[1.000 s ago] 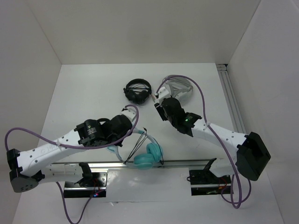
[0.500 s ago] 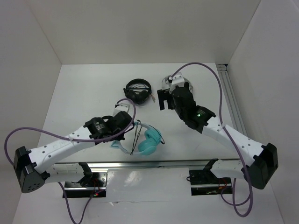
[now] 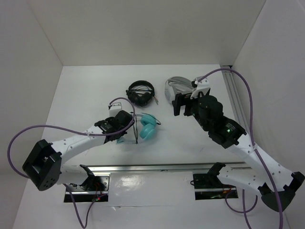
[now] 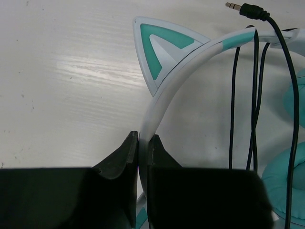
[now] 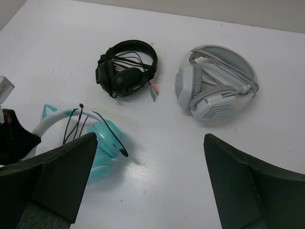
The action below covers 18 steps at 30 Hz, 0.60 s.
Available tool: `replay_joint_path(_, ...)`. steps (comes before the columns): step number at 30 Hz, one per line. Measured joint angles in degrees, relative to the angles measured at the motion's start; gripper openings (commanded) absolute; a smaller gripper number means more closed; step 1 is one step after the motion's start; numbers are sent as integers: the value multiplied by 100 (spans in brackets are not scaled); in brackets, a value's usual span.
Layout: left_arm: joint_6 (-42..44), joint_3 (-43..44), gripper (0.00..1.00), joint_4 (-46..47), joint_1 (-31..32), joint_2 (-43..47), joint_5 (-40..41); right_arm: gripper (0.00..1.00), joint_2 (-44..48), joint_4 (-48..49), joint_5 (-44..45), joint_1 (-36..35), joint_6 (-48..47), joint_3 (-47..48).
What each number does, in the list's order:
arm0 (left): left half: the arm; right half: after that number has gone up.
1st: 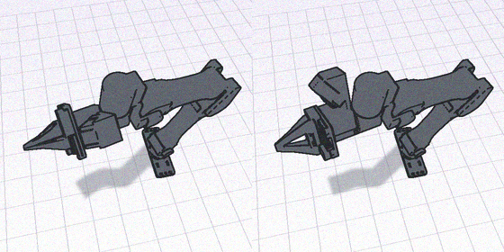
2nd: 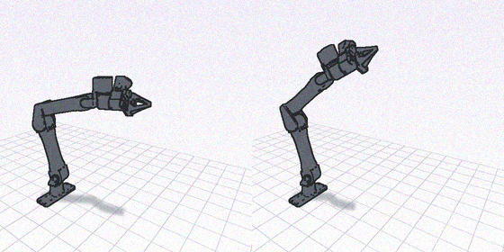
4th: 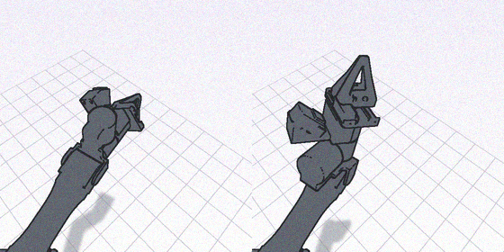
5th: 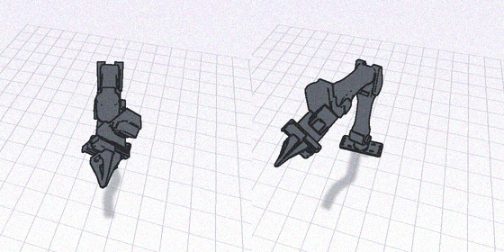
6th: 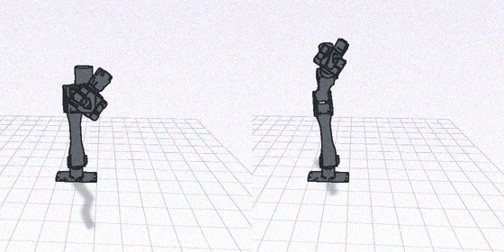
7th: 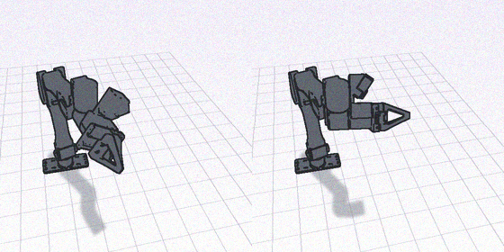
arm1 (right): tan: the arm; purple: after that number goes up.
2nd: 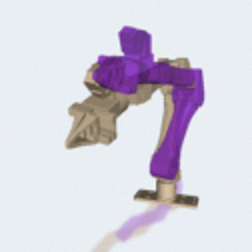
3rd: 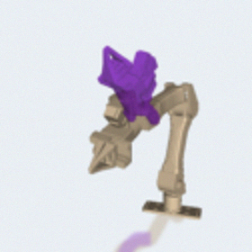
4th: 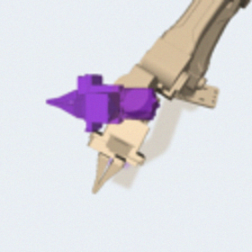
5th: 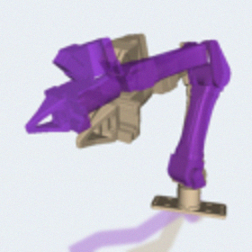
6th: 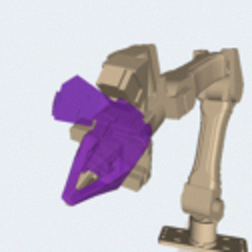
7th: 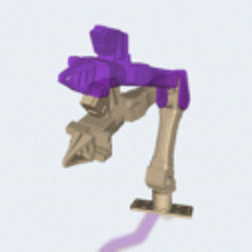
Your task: Wrap the headphones
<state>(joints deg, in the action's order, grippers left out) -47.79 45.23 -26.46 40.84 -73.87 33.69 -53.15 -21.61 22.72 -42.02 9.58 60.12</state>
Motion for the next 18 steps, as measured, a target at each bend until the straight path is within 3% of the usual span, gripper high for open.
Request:
replay_joint_path(9, 269, -271, 0, 1073, -608, -796, -479, 100, 197, -216, -101, 0, 24, -9)
replay_joint_path(12, 225, -236, 21, 1327, -595, -1043, -592, 100, 199, -223, -125, -31, 59, -11)
replay_joint_path(13, 195, -232, 36, 1381, -573, -1082, -592, 100, 199, -229, -133, -39, 66, -11)
replay_joint_path(16, 37, -232, 50, 1381, -466, -1102, -592, 100, 201, -269, -177, -48, 107, -11)
replay_joint_path(18, -66, -232, 89, 1322, -363, -1104, -542, 100, 201, -326, -203, -48, 136, -11)
